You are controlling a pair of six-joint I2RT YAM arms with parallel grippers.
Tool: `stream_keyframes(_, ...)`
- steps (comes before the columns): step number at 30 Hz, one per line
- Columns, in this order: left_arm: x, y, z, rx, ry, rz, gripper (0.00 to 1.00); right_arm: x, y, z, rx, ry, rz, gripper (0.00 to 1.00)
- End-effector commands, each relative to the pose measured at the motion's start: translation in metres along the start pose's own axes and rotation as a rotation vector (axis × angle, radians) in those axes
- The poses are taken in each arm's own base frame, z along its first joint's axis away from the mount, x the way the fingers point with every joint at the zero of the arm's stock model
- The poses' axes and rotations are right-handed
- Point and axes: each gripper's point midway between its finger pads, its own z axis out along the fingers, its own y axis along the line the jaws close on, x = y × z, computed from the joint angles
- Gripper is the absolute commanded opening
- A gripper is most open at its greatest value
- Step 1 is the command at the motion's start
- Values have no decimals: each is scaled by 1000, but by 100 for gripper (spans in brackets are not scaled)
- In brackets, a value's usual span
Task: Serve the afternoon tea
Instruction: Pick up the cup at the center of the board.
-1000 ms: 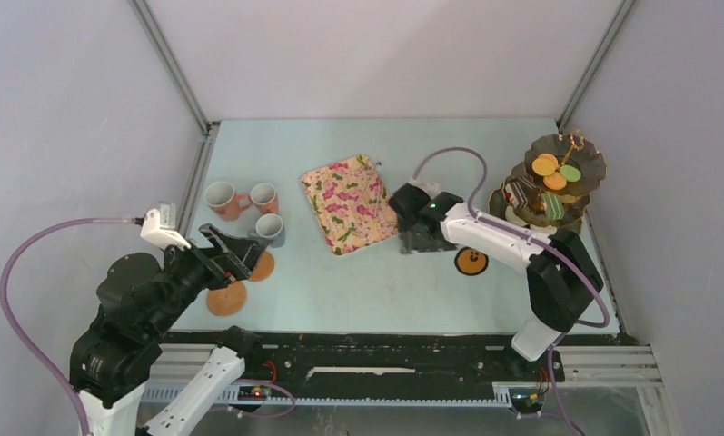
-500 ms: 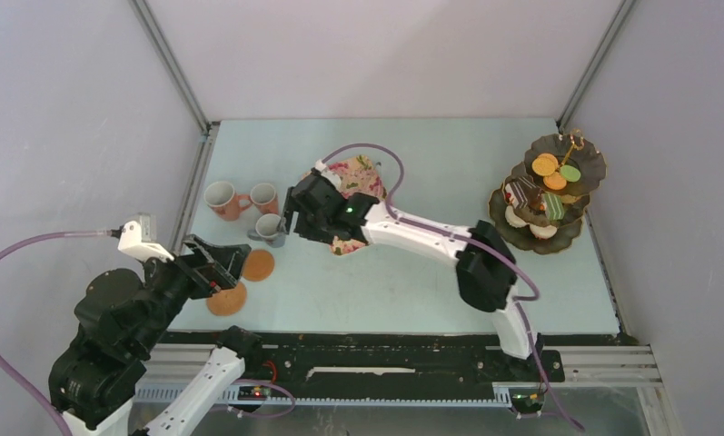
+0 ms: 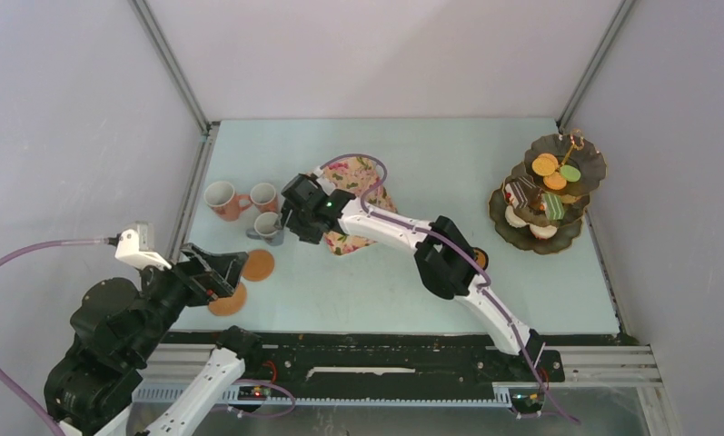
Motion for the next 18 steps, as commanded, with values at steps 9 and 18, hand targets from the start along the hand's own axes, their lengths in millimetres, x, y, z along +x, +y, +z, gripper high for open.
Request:
stream_keyframes(9, 16, 18, 23, -90, 43, 3, 98, -18, 37, -35, -88, -3, -55, 76)
stream_keyframes(18, 15, 43, 83, -356, 78, -78, 98, -74, -2, -175, -28, -83, -241, 86)
